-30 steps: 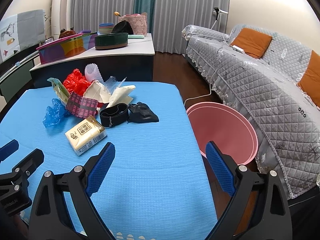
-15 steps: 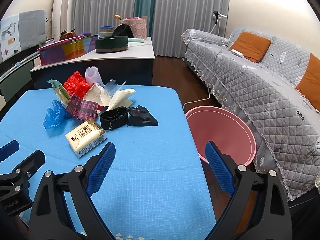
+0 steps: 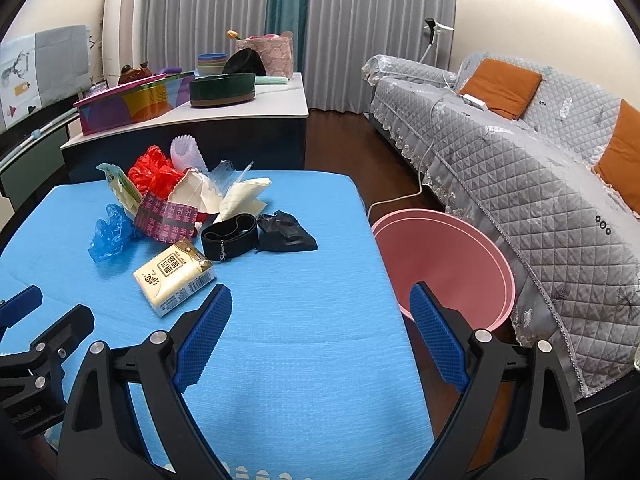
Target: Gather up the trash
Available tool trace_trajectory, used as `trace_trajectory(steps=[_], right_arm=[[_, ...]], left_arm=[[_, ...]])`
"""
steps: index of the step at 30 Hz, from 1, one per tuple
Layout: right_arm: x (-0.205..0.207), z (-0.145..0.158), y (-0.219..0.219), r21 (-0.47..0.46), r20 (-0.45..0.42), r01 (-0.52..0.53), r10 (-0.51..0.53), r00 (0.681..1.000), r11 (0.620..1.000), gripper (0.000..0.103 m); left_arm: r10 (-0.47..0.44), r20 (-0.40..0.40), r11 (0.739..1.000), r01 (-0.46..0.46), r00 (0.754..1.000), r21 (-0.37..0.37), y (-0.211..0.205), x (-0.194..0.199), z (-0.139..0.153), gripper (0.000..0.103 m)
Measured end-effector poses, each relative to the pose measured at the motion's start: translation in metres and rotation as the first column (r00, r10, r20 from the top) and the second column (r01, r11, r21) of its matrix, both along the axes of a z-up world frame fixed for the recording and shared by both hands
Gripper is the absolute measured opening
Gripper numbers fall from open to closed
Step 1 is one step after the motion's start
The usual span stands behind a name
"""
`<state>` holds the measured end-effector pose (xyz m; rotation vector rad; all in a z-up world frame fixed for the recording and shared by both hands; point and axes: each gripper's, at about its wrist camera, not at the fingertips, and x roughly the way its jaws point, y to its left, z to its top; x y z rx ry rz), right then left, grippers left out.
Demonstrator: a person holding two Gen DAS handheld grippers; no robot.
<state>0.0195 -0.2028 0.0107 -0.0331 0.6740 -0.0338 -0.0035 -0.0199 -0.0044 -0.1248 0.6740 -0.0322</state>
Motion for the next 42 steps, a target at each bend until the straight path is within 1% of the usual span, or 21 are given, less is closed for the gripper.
trace_trajectory(steps=[2, 7, 11, 12, 13, 15, 16, 17, 18, 20, 23, 28, 33, 35, 40, 42], right_arm=[[0.0, 0.0, 0.0, -0.002, 0.001, 0.001, -0.001, 1.0, 1.0, 0.085], [0.0, 0.0, 0.0, 0.011, -0.001, -0.004, 0.004, 1.0, 1.0, 0.082], [0.001, 0.002, -0.001, 0.032, 0.001, -0.01, 0.01, 1.0, 0.999, 0.072], [0.002, 0.002, -0.002, 0.041, 0.001, -0.011, 0.011, 1.0, 0.999, 0.067], [0.004, 0.002, -0.003, 0.059, -0.003, -0.017, 0.017, 1.0, 0.998, 0.064], [0.009, 0.001, -0.004, 0.095, -0.013, -0.026, 0.028, 1.0, 0.995, 0.049], [0.011, 0.0, -0.005, 0.113, -0.017, -0.033, 0.035, 0.999, 0.993, 0.046], [0.014, -0.001, -0.005, 0.133, -0.021, -0.042, 0.045, 0.999, 0.99, 0.04], [0.017, -0.001, -0.005, 0.142, -0.022, -0.048, 0.051, 0.998, 0.989, 0.035], [0.024, -0.003, -0.004, 0.167, -0.022, -0.059, 0.063, 0.998, 0.984, 0.031], [0.037, -0.005, -0.002, 0.182, -0.021, -0.06, 0.065, 0.998, 0.981, 0.029], [0.07, -0.013, -0.003, 0.199, -0.046, -0.051, 0.061, 0.997, 0.979, 0.03], [0.1, -0.026, -0.006, 0.203, -0.094, -0.039, 0.059, 0.994, 0.978, 0.031], [0.112, -0.032, -0.003, 0.205, -0.116, -0.05, 0.074, 0.991, 0.978, 0.031], [0.132, -0.044, 0.002, 0.2, -0.155, -0.062, 0.094, 0.983, 0.978, 0.034], [0.136, -0.049, 0.005, 0.196, -0.17, -0.066, 0.1, 0.98, 0.978, 0.039]], left_arm=[[0.0, 0.0, 1.0, 0.0, 1.0, 0.001, -0.001, 0.0, 0.0, 0.093], [-0.005, 0.001, 1.0, 0.005, 1.0, -0.002, -0.001, 0.0, 0.0, 0.093], [-0.013, 0.002, 1.0, 0.013, 1.0, -0.006, -0.002, 0.002, 0.001, 0.088], [-0.014, 0.002, 1.0, 0.014, 1.0, -0.008, -0.003, 0.003, 0.001, 0.087], [-0.013, 0.002, 1.0, 0.013, 1.0, -0.009, -0.003, 0.003, 0.001, 0.085], [-0.01, 0.004, 1.0, 0.01, 1.0, -0.008, -0.002, 0.004, 0.001, 0.08], [-0.008, 0.006, 1.0, 0.008, 1.0, -0.007, -0.002, 0.006, 0.001, 0.077], [-0.006, 0.007, 1.0, 0.006, 1.0, -0.007, -0.001, 0.007, 0.001, 0.072], [-0.002, 0.008, 1.0, 0.002, 1.0, -0.006, 0.0, 0.009, 0.001, 0.07], [0.005, 0.005, 1.0, -0.005, 1.0, -0.003, 0.004, 0.013, 0.001, 0.063], [0.02, 0.002, 1.0, -0.02, 1.0, 0.006, 0.009, 0.021, -0.001, 0.055], [0.052, -0.005, 0.998, -0.052, 0.999, 0.021, 0.02, 0.038, -0.005, 0.046], [0.083, -0.013, 0.996, -0.082, 0.996, 0.028, 0.029, 0.059, -0.009, 0.045], [0.094, -0.01, 0.995, -0.093, 0.996, 0.036, 0.033, 0.068, -0.008, 0.045], [0.105, -0.024, 0.994, -0.104, 0.994, 0.027, 0.038, 0.082, -0.009, 0.045], [0.102, -0.032, 0.994, -0.101, 0.994, 0.028, 0.036, 0.085, -0.011, 0.045]])
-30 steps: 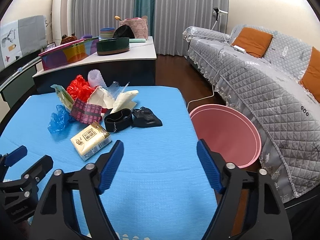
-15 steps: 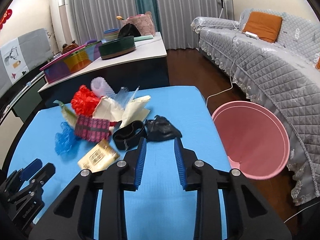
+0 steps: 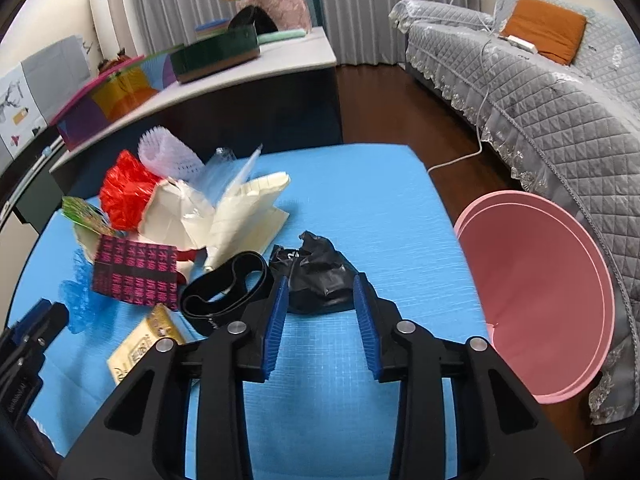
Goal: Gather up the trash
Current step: 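Move right gripper to black plastic bag while left gripper closes on blue plastic bag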
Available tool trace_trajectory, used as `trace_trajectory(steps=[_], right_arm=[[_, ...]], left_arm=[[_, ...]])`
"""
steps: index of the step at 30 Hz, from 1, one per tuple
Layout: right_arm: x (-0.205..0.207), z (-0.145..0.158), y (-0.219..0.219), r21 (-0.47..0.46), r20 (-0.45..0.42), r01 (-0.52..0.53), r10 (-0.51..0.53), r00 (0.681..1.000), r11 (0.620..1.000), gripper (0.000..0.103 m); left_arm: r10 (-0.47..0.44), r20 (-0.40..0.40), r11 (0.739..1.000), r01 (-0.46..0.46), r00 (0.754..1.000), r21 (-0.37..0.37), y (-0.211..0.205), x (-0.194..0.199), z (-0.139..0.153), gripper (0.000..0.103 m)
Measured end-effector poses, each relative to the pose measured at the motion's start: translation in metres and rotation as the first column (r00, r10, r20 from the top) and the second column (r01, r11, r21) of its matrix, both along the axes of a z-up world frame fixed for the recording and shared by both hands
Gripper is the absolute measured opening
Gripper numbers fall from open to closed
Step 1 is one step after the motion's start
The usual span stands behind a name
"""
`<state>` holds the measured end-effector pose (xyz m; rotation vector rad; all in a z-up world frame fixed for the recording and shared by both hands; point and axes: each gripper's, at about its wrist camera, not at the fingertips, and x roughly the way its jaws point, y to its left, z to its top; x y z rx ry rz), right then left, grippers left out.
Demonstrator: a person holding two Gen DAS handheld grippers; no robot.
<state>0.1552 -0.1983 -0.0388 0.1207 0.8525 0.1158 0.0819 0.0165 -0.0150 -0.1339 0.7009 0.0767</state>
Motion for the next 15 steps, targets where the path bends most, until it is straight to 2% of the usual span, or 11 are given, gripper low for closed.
trace_trajectory(steps=[7, 10, 13, 15], right_arm=[[0.008, -0.008, 0.011, -0.035, -0.022, -0.036, 0.035, 0.999, 0.999, 0.044], [0.011, -0.011, 0.012, -0.052, -0.034, -0.032, 0.03, 0.999, 0.998, 0.044], [0.011, -0.011, 0.013, -0.062, -0.03, -0.032, 0.03, 0.999, 0.998, 0.04], [0.011, -0.01, 0.015, -0.084, -0.024, -0.037, 0.035, 0.999, 0.996, 0.032]], left_arm=[[-0.003, -0.023, 1.0, 0.003, 1.0, -0.002, -0.002, 0.008, -0.006, 0.045], [0.001, -0.035, 1.0, -0.001, 0.999, 0.004, -0.001, 0.01, -0.009, 0.041], [0.003, -0.047, 1.0, -0.003, 0.999, 0.001, 0.0, 0.013, -0.011, 0.039], [-0.001, -0.05, 1.0, 0.001, 0.999, 0.0, 0.0, 0.013, -0.012, 0.034]])
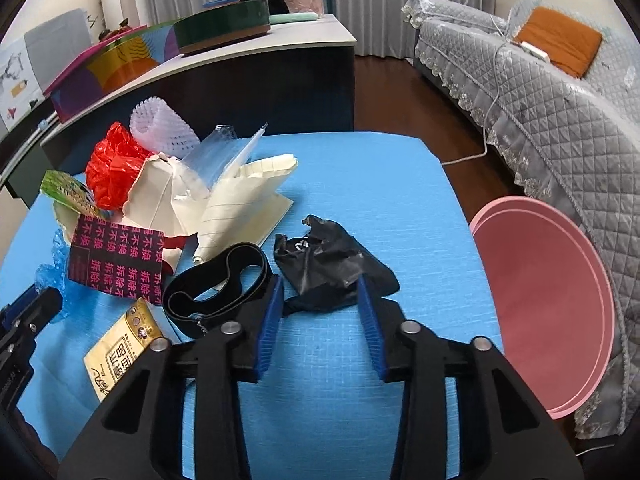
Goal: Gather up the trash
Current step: 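Move right gripper to black plastic bag while left gripper closes on blue plastic bag, then grasp black plastic bag with right gripper and lift while left holds blue bag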
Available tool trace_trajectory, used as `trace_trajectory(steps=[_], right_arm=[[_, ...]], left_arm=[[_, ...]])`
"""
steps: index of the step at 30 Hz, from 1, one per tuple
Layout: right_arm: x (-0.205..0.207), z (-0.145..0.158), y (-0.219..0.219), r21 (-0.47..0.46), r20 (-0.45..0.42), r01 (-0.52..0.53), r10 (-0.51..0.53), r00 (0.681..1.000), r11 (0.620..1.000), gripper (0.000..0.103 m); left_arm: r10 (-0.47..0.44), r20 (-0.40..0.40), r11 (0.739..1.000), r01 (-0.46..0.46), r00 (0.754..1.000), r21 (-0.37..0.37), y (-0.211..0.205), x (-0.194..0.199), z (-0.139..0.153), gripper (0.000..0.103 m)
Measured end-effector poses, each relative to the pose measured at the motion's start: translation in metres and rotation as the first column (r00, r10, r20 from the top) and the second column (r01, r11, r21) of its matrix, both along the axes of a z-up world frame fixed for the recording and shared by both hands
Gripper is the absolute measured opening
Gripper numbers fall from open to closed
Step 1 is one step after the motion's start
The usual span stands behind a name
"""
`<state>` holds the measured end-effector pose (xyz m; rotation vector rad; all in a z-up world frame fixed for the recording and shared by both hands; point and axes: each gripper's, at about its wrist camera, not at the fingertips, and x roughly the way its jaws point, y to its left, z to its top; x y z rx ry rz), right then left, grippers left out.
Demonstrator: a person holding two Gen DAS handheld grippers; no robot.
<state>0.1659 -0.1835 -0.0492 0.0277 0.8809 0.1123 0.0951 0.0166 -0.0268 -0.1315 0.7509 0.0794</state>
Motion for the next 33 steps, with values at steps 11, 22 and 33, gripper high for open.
trace_trajectory(steps=[11, 22, 33], right_arm=[[-0.008, 0.01, -0.008, -0.02, 0.045, 0.02, -0.019, 0.999, 1.0, 0.0], [-0.017, 0.027, -0.03, 0.106, 0.051, 0.057, -0.063, 0.997, 0.993, 0.043], [0.03, 0.009, -0.022, 0.176, -0.029, 0.102, -0.098, 0.995, 0.979, 0.063]], left_arm=[[-0.009, 0.024, 1.0, 0.009, 1.0, 0.024, -0.001, -0.006, 0.01, 0.001], [-0.023, 0.074, 1.0, 0.022, 0.997, 0.02, -0.005, -0.028, 0.026, 0.001], [-0.032, 0.088, 0.999, 0.031, 0.996, 0.016, -0.001, -0.034, 0.029, 0.0]])
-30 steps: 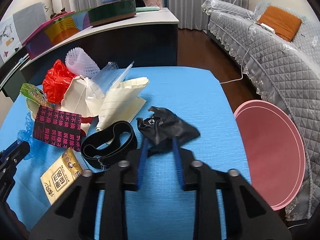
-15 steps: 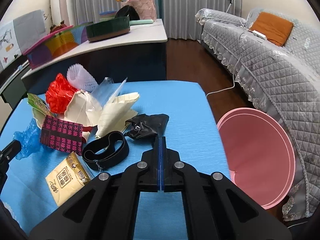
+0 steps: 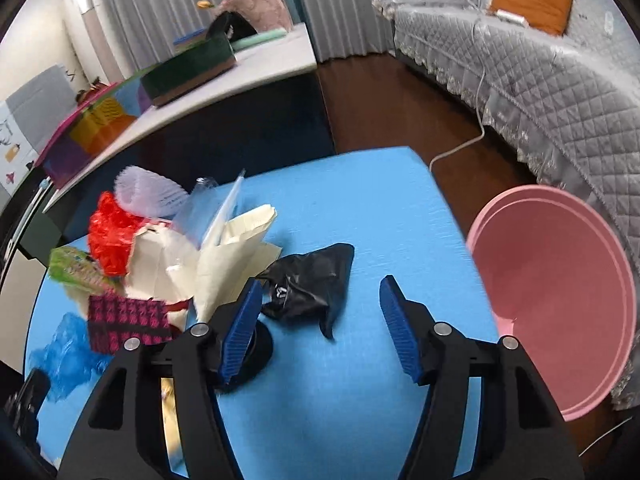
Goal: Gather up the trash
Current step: 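Grasp black plastic bag with right gripper and lift while left holds blue bag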
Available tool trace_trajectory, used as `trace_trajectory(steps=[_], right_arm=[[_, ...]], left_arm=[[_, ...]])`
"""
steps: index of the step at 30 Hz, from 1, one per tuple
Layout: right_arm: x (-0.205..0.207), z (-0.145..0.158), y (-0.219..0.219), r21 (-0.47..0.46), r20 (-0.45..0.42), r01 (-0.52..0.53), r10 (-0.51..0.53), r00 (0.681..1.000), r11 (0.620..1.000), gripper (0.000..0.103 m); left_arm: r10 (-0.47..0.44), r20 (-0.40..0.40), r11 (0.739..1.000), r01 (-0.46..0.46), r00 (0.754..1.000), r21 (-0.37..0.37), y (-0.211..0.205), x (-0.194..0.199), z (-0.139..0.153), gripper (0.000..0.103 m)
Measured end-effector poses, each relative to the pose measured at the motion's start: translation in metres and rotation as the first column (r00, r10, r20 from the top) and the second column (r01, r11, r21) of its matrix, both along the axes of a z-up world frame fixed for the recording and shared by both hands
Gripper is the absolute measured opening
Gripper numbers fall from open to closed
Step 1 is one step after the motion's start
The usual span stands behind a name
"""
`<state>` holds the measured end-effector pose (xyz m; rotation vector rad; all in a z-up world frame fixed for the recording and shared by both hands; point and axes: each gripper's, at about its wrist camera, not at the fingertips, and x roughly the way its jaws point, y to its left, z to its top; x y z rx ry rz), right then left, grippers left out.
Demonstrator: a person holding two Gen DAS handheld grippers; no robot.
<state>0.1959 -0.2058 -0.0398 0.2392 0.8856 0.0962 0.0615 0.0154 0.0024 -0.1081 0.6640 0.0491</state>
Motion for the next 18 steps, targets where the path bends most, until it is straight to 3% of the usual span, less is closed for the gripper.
trace_trajectory(steps=[5, 9, 18], right_arm=[[0.011, -0.013, 0.005, 0.002, -0.045, -0.011, 0.011, 0.999, 1.0, 0.063], [0.014, -0.016, 0.01, 0.007, -0.068, -0.046, 0.047, 0.997, 0.999, 0.038], [-0.01, 0.016, 0.003, -0.036, 0.007, -0.056, 0.056, 0.998, 0.998, 0.027]], left_arm=[[-0.006, 0.005, 1.0, 0.006, 1.0, -0.004, 0.002, 0.002, 0.002, 0.001], [-0.008, 0.007, 1.0, 0.008, 1.0, -0.008, 0.002, 0.004, 0.003, 0.001], [-0.007, 0.039, 1.0, 0.008, 0.999, -0.014, 0.002, -0.004, 0.015, 0.001]])
